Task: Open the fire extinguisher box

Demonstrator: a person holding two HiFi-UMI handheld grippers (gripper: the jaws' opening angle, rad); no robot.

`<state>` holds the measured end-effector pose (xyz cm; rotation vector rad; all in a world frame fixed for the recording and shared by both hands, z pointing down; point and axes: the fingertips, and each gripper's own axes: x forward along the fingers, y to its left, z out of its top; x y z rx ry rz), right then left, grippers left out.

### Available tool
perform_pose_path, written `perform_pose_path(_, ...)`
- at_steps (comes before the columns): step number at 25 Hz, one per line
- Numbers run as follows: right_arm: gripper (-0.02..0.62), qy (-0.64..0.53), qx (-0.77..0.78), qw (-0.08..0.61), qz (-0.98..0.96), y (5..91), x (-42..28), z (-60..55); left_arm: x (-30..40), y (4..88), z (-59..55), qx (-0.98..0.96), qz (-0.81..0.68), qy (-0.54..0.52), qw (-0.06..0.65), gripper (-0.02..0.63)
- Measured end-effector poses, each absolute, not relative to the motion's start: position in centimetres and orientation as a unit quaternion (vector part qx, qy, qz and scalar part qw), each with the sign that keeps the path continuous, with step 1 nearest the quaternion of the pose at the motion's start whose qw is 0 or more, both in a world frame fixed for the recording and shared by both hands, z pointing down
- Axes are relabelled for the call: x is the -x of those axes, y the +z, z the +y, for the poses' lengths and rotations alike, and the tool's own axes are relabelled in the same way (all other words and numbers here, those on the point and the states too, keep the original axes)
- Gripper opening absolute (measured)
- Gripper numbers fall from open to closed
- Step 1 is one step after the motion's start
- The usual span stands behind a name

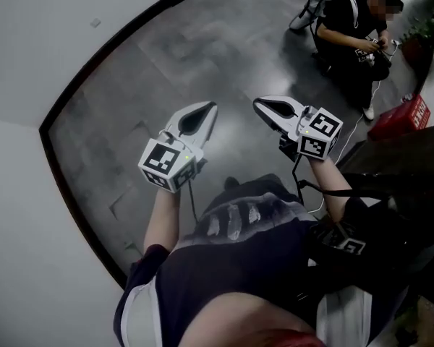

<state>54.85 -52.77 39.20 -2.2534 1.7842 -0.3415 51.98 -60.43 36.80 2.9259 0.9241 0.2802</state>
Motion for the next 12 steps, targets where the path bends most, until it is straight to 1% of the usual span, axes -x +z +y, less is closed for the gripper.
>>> perform_pose_path(3, 0.000, -0.122, 0.766, 0.130, 0.617, 40.0, -56.0, -53.7, -53.2, 37.8, -60.7, -0.948, 0.299, 0.105, 0.032, 0.000)
perform_pose_path(7, 0.000, -0.137, 0.764, 0.138, 0.615, 41.4, -59.2, -52.6, -56.1, 38.8, -59.5, -0.945, 0.301, 0.123, 0.026, 0.000)
perform_pose_path(12, 0.000, -0.148, 0.741, 0.137, 0.641, 42.8, -63.6, -52.9, -59.6, 39.6, -61.0, -0.956, 0.258, 0.137, 0.042, 0.000)
